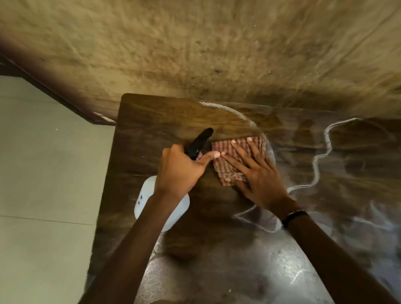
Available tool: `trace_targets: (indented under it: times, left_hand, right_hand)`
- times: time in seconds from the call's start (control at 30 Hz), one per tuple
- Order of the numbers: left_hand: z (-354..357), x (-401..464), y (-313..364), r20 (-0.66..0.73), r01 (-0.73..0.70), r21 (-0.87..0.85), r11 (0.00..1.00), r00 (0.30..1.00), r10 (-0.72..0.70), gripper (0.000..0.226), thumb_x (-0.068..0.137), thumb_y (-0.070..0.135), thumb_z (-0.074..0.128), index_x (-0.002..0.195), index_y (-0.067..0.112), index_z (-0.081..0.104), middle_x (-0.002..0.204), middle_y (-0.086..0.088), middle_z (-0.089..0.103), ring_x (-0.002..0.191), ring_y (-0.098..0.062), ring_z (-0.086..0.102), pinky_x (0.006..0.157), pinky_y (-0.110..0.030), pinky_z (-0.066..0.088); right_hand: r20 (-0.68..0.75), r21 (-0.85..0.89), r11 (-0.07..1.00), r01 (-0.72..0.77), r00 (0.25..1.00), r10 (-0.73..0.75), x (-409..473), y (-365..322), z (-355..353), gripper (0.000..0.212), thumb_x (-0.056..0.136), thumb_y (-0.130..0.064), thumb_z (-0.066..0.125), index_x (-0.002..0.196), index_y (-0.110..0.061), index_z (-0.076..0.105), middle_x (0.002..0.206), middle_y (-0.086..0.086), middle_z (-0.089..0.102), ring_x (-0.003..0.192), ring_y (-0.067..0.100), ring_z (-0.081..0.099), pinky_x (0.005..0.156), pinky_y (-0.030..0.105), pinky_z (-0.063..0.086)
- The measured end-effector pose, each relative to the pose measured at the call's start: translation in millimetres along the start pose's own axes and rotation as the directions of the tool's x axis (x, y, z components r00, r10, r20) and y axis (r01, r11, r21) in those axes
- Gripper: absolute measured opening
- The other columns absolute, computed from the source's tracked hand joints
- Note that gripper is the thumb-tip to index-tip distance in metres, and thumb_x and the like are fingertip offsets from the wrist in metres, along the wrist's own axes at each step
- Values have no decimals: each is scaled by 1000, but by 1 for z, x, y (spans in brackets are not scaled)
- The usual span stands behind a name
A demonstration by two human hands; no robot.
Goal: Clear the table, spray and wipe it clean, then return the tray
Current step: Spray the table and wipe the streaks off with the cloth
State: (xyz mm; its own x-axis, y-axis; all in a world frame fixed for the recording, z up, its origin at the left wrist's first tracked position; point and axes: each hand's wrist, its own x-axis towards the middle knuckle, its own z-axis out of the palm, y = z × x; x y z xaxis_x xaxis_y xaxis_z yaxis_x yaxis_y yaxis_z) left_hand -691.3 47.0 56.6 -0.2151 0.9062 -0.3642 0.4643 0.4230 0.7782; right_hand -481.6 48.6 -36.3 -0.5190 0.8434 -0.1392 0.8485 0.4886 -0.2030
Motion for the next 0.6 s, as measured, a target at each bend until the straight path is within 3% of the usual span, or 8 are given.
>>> trace_targets:
  times: [0.1,0.2,0.33,0.4,0.5,0.6]
  left_hand:
    - [23,2,12,43,22,90,996,999,-26,49,72,47,76,82,3,58,73,3,54,67,-6,50,60,-21,39]
    - [41,1,20,38,-16,166,986,999,10,41,72,44,78,74,13,51,63,7,47,71,-24,62,58,-28,41]
    - [49,6,19,16,16,194,981,1000,-19,48,70,48,78,84,6,60,75,-1,58,72,-21,62,61,-29,47]
    - [48,8,15,27,-3,188,982,1000,-2,50,70,49,78,78,3,60,70,-2,61,67,-20,62,55,-24,42]
    - [44,7,15,-11,17,209,978,1000,-15,47,71,47,78,69,7,54,59,1,54,53,-14,55,42,-12,33]
    - [39,5,16,-63,70,191,979,996,-59,43,73,45,78,71,13,49,67,-2,56,66,-24,62,54,-26,43]
  right_hand:
    - [2,8,1000,17,1000,-17,-5,6,-2,61,89,-48,35,146,-26,29,152,10,36,140,41,28,110,57,28]
    - [6,10,1000,15,1000,-15,-9,10,-3,60,87,-46,36,141,-21,44,150,11,39,139,40,32,107,58,35]
    - [0,-13,999,43,999,-43,-15,20,1,61,88,-47,36,145,-25,34,153,9,34,142,38,27,110,54,29]
    - [-1,-22,999,49,999,-49,-17,26,3,62,89,-48,35,148,-29,25,156,7,29,144,36,22,114,52,26]
    - [-16,-20,999,31,999,-31,-18,33,2,62,90,-50,35,148,-32,26,156,5,27,145,34,19,115,50,22]
    - [-26,-24,1000,-15,1000,14,-16,43,-2,61,91,-51,34,149,-32,28,158,3,24,146,32,15,114,49,21]
